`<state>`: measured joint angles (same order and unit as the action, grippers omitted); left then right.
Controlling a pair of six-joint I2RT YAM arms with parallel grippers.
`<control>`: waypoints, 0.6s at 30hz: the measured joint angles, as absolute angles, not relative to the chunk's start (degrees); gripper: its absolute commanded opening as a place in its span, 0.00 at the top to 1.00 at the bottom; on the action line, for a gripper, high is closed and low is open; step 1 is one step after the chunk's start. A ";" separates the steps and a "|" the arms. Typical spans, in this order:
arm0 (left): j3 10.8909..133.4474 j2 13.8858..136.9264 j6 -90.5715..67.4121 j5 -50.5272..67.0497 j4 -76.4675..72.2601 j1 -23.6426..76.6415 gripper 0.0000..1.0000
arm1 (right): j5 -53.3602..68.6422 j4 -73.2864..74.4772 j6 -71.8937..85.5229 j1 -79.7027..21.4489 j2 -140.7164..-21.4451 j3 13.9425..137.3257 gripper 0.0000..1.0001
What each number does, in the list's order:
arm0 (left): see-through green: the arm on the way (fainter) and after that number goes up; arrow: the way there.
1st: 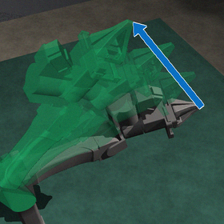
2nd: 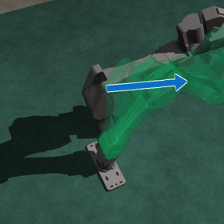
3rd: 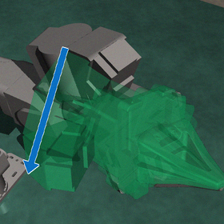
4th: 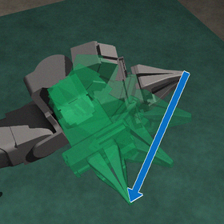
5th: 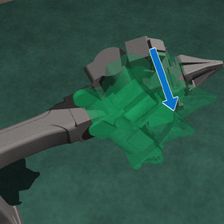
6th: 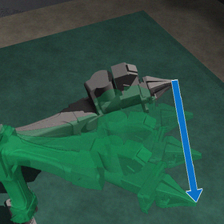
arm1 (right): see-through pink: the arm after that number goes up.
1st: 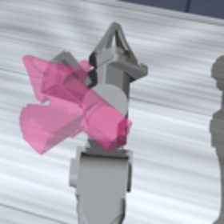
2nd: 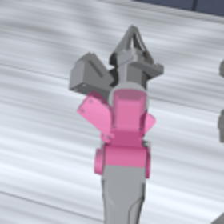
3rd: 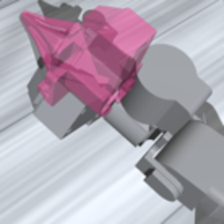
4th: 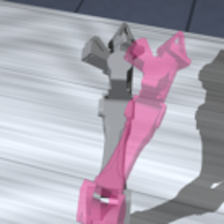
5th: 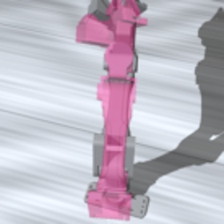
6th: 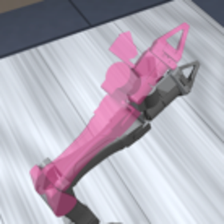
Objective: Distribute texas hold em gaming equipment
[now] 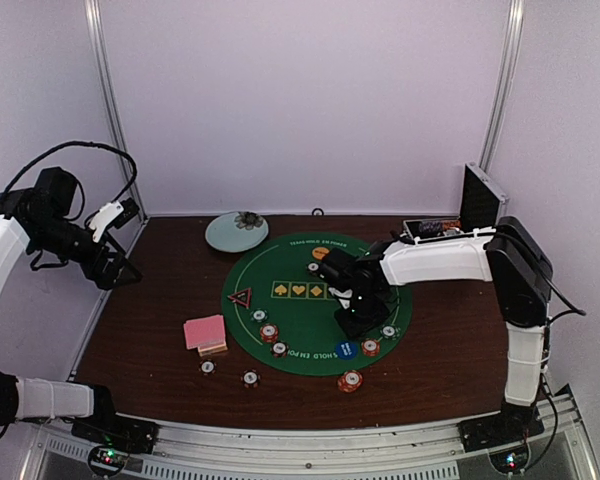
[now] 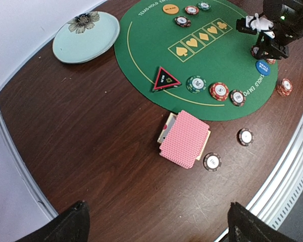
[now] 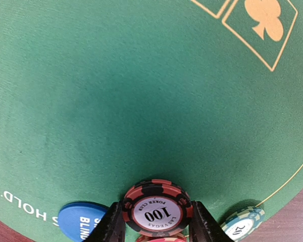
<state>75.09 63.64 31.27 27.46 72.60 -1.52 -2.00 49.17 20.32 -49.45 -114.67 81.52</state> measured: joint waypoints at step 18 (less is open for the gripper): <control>72.23 64.18 36.36 27.90 75.09 -1.45 0.02 | -1.91 51.42 19.81 -48.49 -113.40 84.66 0.24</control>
